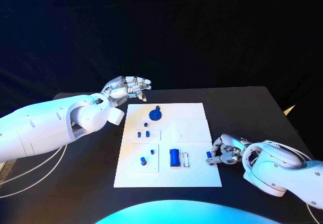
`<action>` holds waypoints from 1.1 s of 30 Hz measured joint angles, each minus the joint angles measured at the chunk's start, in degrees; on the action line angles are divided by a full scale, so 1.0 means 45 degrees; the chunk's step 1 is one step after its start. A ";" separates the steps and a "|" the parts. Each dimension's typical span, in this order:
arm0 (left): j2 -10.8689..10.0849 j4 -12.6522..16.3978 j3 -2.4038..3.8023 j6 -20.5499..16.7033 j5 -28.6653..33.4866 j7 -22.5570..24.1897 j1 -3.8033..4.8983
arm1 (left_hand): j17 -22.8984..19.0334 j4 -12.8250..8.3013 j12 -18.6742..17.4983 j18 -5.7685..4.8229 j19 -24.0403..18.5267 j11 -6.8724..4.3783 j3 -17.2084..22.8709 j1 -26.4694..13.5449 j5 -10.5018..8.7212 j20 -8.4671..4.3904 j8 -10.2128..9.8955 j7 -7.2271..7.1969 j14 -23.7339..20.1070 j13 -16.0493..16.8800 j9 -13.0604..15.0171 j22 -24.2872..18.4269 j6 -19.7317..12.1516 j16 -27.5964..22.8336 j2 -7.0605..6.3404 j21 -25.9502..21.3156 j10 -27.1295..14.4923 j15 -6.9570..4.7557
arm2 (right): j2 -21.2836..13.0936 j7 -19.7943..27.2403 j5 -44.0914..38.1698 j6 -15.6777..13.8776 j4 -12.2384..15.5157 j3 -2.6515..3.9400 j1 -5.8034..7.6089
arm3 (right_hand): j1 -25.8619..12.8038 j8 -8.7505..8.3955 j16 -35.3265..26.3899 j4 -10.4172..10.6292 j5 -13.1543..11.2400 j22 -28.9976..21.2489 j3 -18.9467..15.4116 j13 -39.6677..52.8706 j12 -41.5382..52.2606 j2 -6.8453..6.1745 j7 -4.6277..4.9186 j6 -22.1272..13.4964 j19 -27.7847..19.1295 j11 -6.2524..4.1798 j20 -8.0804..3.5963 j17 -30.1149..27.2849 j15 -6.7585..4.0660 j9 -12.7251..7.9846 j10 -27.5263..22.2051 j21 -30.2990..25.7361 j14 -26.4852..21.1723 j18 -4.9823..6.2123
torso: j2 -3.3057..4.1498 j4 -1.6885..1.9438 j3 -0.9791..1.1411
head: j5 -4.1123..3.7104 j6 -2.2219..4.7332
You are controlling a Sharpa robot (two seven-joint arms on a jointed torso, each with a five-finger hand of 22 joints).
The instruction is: Assemble the parts on the task board
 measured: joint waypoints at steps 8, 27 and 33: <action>-0.0012 0.0005 0.0000 0.0001 -0.0008 -0.0012 0.0000 | 0.0000 0.0000 0.0003 0.0000 0.0000 0.0000 0.0000 0.0000 0.0000 0.0000 0.0000 0.0000 0.0000 0.0000 0.0001 0.0000 0.0000 0.0000 0.0000 0.0000 0.0000 0.0000 | 0.0238 -0.0111 -0.0370 0.0195 -0.0193 0.0049 -0.0047 | 0.0685 -0.0012 0.0049 -0.0090 -0.0053 -0.0001 0.0303 0.1166 -0.0107 0.0044 -0.0005 0.0137 0.0000 -0.0013 0.0000 -0.0001 0.0000 0.1214 0.0005 0.0037 0.0000 0.0001 | -0.0006 -0.0001 0.0000 | -0.0001 -0.0010; -0.0023 0.0008 -0.0001 0.0005 -0.0021 -0.0048 0.0000 | -0.0017 0.0000 0.0003 0.0000 0.0045 0.0048 0.0000 0.0073 0.0000 -0.0045 0.0047 -0.0045 -0.0046 -0.0017 -0.0014 0.0001 -0.0045 -0.0003 0.0073 0.0000 -0.0048 -0.0046 | 0.0268 -0.0330 -0.0371 -0.0106 0.0084 0.0021 -0.0092 | -0.0661 -0.0337 0.0049 0.0970 0.1697 0.0002 0.6630 -0.0865 -0.0264 -0.0964 -0.0027 -0.0075 0.0002 -0.0134 -0.0096 -0.0003 -0.0179 0.2769 0.0177 0.0107 0.0027 0.0001 | -0.0006 -0.0001 0.0005 | -0.0021 0.0002; -0.0019 0.0009 -0.0002 0.0009 -0.0023 -0.0058 0.0000 | -0.0026 -0.0006 0.0050 0.0001 0.0045 0.0047 0.0006 0.0135 0.0000 -0.0045 0.0047 -0.0045 -0.0046 -0.0026 -0.0013 0.0001 -0.0045 -0.0003 0.0136 0.0000 -0.0047 -0.0046 | 0.0316 -0.0358 0.0388 -0.0428 0.0418 -0.0050 -0.0028 | -0.2231 -0.0246 0.0049 0.0322 0.1782 0.0007 0.8577 -0.0885 -0.0264 -0.1100 -0.0011 -0.0185 0.0002 -0.0152 -0.0095 -0.0003 -0.0135 0.0786 0.0196 0.0107 -0.0017 0.0002 | -0.0005 -0.0002 0.0001 | -0.0020 -0.0004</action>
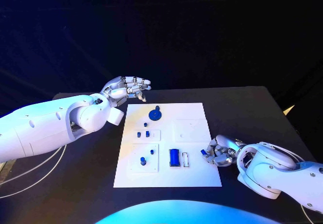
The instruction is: Assemble the parts on the task board
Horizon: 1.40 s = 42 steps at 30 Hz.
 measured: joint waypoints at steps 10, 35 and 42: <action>0.0022 -0.0003 0.0000 0.0018 -0.0005 -0.0014 0.0000 | -0.0004 0.0006 0.0000 0.0000 0.0000 0.0000 0.0066 0.0000 0.0000 0.0000 0.0000 0.0000 0.0000 -0.0003 -0.0013 0.0001 0.0000 -0.0001 0.0000 0.0000 0.0000 0.0000 | 0.0598 0.0046 0.1547 -0.0508 0.0207 -0.0003 0.0042 | -0.0510 0.0103 0.0000 -0.0540 -0.0001 -0.0001 0.0558 0.0000 0.0001 -0.0139 0.0059 -0.0059 0.0000 0.0000 0.0000 -0.0001 0.0000 0.0098 0.0000 0.0000 0.0001 -0.0001 | 0.0004 0.0006 -0.0006 | -0.0043 -0.0035; 0.0018 -0.0002 0.0000 0.0162 -0.0080 -0.0062 -0.0001 | -0.0002 0.0006 -0.0004 -0.0001 -0.0001 -0.0001 0.0065 0.0000 0.0000 0.0001 0.0047 0.0001 0.0000 -0.0002 -0.0012 0.0001 0.0001 -0.0001 0.0000 0.0000 0.0001 0.0000 | 0.1660 0.0155 0.3193 -0.0888 -0.0289 -0.0001 -0.0108 | -0.2504 0.0038 0.0000 -0.2405 0.0014 -0.0006 0.1511 0.0002 -0.0043 -0.0559 -0.0012 0.0120 -0.0001 0.0003 0.0002 0.0008 0.0004 0.0355 0.0000 -0.0062 0.0005 -0.0002 | 0.0006 0.0016 0.0007 | -0.0061 -0.0170; -0.0013 0.0006 0.0000 0.0176 -0.0088 -0.0079 -0.0001 | -0.0023 -0.0031 -0.0005 -0.0001 -0.0001 -0.0047 0.0102 0.0000 0.0000 0.0001 0.0047 0.0047 -0.0045 -0.0026 -0.0027 0.0001 -0.0046 -0.0001 0.0000 0.0000 -0.0046 0.0046 | 0.1730 0.0130 0.3391 -0.0820 -0.0433 0.0004 -0.0121 | -0.2686 -0.0010 0.0000 -0.2308 -0.0076 -0.0007 0.1267 0.0002 -0.0043 -0.0612 -0.0033 0.0180 -0.0001 0.0003 0.0002 0.0007 0.0004 0.0320 -0.0001 -0.0061 0.0006 0.0000 | 0.0011 0.0016 -0.0015 | -0.0049 -0.0187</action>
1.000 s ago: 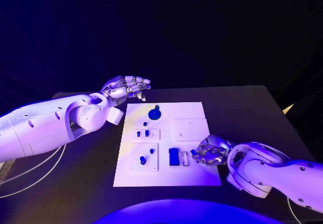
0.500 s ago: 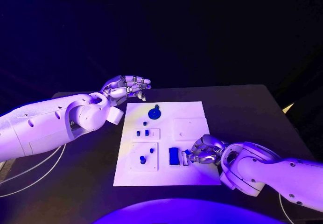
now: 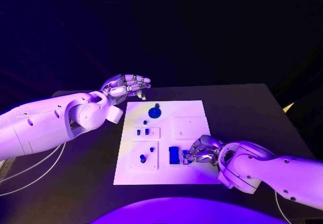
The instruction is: Assemble the parts on the task board
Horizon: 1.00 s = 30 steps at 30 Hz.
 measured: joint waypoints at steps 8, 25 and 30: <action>-0.0016 0.0007 0.0000 0.0008 -0.0004 -0.0018 0.0000 | 0.0000 0.0000 0.0000 -0.0001 0.0000 0.0000 0.0000 0.0000 0.0000 0.0000 0.0000 0.0000 0.0000 0.0001 0.0000 0.0000 0.0000 0.0000 0.0000 0.0000 0.0000 0.0000 | 0.0069 -0.0007 0.0007 0.0029 -0.0139 -0.0006 -0.0016 | -0.0264 -0.0051 0.0000 0.0212 -0.0149 -0.0001 -0.0254 0.0000 0.0000 0.0104 0.0020 0.0070 0.0000 0.0000 0.0000 -0.0001 0.0000 -0.0027 0.0000 0.0001 0.0000 -0.0001 | -0.0001 -0.0002 -0.0001 | 0.0012 0.0007; -0.0023 0.0012 0.0000 0.0023 -0.0013 -0.0058 0.0000 | -0.0010 0.0000 0.0047 0.0000 0.0000 0.0047 -0.0001 0.0000 0.0000 0.0000 0.0000 0.0000 0.0000 -0.0010 -0.0013 0.0000 0.0000 0.0000 0.0000 0.0000 -0.0047 -0.0001 | 0.0249 -0.0003 -0.0071 0.0101 -0.0241 -0.0006 -0.0023 | -0.0716 -0.0115 0.0000 0.0486 0.0002 -0.0003 -0.0923 0.0001 0.0001 -0.0146 0.0053 0.0127 -0.0001 0.0001 0.0000 -0.0003 0.0001 -0.0038 -0.0001 -0.0047 0.0001 -0.0001 | -0.0010 -0.0020 0.0022 | 0.0045 -0.0048; -0.0023 0.0009 0.0000 0.0031 -0.0014 -0.0073 0.0000 | -0.0010 0.0000 0.0047 0.0000 0.0000 0.0046 -0.0001 0.0000 0.0000 0.0000 0.0000 0.0000 0.0001 -0.0009 -0.0012 0.0000 0.0001 0.0000 0.0000 0.0000 -0.0046 -0.0001 | 0.0249 0.0005 -0.0084 0.0107 -0.0239 -0.0006 -0.0027 | -0.0716 -0.0114 0.0000 0.0514 0.0001 0.0007 -0.0966 0.0001 0.0001 -0.0147 0.0053 0.0127 0.0000 0.0000 0.0001 -0.0004 0.0001 -0.0037 -0.0001 -0.0047 0.0001 -0.0001 | -0.0011 -0.0021 0.0018 | 0.0052 -0.0072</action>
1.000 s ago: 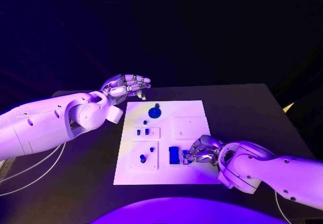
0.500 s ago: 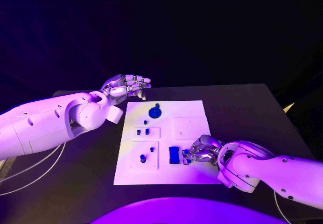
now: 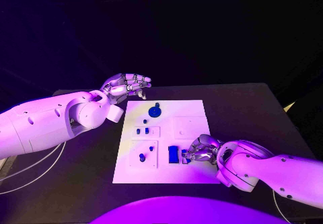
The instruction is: Assemble the parts on the task board
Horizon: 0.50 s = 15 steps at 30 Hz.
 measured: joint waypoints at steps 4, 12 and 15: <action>0.0001 -0.0004 0.0000 0.0005 -0.0001 -0.0011 0.0000 | 0.0001 0.0000 0.0000 0.0000 0.0000 0.0000 0.0000 0.0000 0.0000 0.0000 0.0000 0.0000 0.0001 -0.0012 0.0000 0.0011 0.0000 0.0000 0.0000 0.0000 0.0000 0.0000 | -0.0013 0.0004 -0.0009 0.0000 0.0014 0.0001 -0.0003 | -0.0051 0.0000 0.0000 0.0050 0.0000 0.0000 -0.0050 0.0000 0.0000 -0.0050 0.0000 0.0000 0.0000 0.0000 0.0000 -0.0001 0.0000 0.0000 0.0000 0.0000 0.0000 0.0001 | 0.0000 0.0002 -0.0004 | 0.0000 -0.0016; 0.0000 -0.0017 0.0000 0.0010 -0.0003 -0.0029 0.0000 | 0.0001 0.0000 0.0000 0.0001 0.0000 0.0000 0.0000 0.0000 0.0000 0.0000 0.0000 0.0000 0.0000 -0.0011 0.0000 0.0011 0.0000 0.0000 0.0000 0.0000 0.0001 0.0000 | -0.0062 0.0030 -0.0030 -0.0001 0.0067 0.0003 -0.0009 | -0.0357 -0.0071 0.0000 0.0450 0.0205 -0.0001 -0.0751 0.0000 0.0000 -0.0147 0.0045 0.0045 0.0000 0.0000 0.0000 -0.0001 0.0001 -0.0001 0.0000 0.0000 0.0001 0.0000 | 0.0000 0.0005 -0.0004 | 0.0009 -0.0020; -0.0002 -0.0027 0.0000 0.0011 -0.0003 -0.0034 0.0000 | 0.0001 0.0037 0.0000 0.0000 0.0000 0.0000 0.0037 0.0000 0.0000 0.0000 0.0058 -0.0046 0.0000 -0.0011 -0.0011 0.0011 -0.0045 0.0000 0.0000 0.0000 0.0001 0.0000 | -0.0129 0.0051 -0.0058 -0.0002 0.0148 0.0003 -0.0016 | -0.0424 -0.0071 0.0000 0.0606 0.0268 -0.0002 -0.0942 0.0001 0.0000 -0.0183 0.0045 0.0045 0.0000 0.0000 0.0000 -0.0002 0.0001 -0.0005 0.0000 0.0000 0.0001 0.0000 | 0.0000 0.0005 -0.0002 | 0.0010 -0.0017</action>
